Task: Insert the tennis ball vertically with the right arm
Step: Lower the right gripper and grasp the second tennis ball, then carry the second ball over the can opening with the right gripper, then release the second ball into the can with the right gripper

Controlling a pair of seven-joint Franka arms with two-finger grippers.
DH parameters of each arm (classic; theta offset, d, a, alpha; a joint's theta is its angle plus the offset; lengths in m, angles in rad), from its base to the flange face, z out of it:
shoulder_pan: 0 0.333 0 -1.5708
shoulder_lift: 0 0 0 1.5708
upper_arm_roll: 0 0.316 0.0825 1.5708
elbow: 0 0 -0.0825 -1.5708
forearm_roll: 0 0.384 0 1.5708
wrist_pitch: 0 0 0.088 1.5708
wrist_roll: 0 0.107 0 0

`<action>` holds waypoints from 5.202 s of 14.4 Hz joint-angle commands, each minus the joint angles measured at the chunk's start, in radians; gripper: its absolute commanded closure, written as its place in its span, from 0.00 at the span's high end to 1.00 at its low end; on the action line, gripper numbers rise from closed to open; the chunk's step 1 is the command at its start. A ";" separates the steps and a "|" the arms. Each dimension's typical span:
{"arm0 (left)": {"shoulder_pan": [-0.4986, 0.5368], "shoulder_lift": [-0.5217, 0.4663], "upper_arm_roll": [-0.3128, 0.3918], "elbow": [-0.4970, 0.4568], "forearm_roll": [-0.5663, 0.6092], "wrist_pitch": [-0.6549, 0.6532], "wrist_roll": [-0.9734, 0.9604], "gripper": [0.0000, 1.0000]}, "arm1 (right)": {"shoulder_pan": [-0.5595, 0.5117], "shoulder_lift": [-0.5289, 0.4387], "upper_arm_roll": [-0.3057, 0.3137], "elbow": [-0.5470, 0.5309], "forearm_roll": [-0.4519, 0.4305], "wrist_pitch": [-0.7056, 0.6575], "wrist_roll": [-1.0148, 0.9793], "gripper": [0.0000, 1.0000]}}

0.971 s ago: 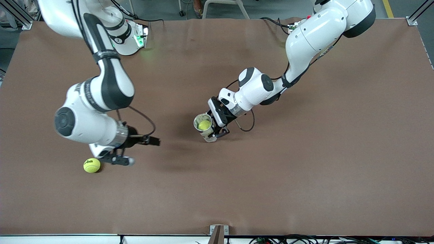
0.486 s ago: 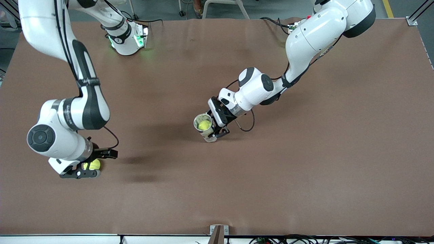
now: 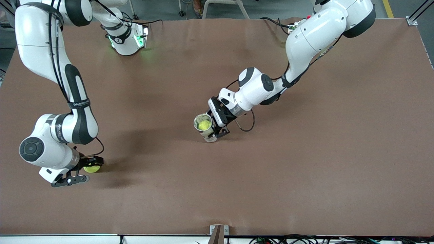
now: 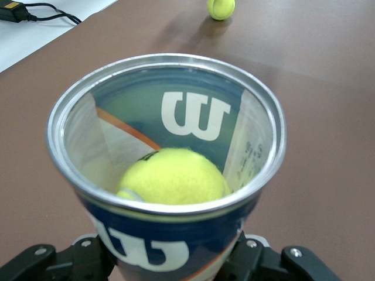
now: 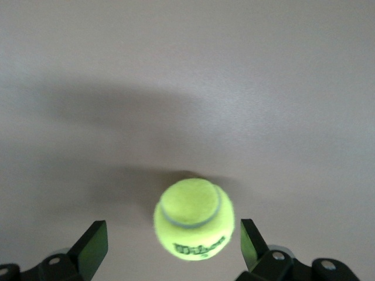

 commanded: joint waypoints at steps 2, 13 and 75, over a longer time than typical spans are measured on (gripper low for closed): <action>0.008 0.008 -0.009 -0.012 -0.024 0.003 0.015 0.72 | -0.027 0.011 0.016 0.000 -0.004 0.067 -0.085 1.00; 0.006 0.008 -0.009 -0.014 -0.024 0.003 0.013 0.72 | -0.046 0.055 0.025 -0.017 0.003 0.069 -0.087 1.00; 0.005 0.008 -0.009 -0.006 -0.024 0.000 0.005 0.74 | 0.471 -0.297 -0.212 0.195 0.311 -0.601 0.723 1.00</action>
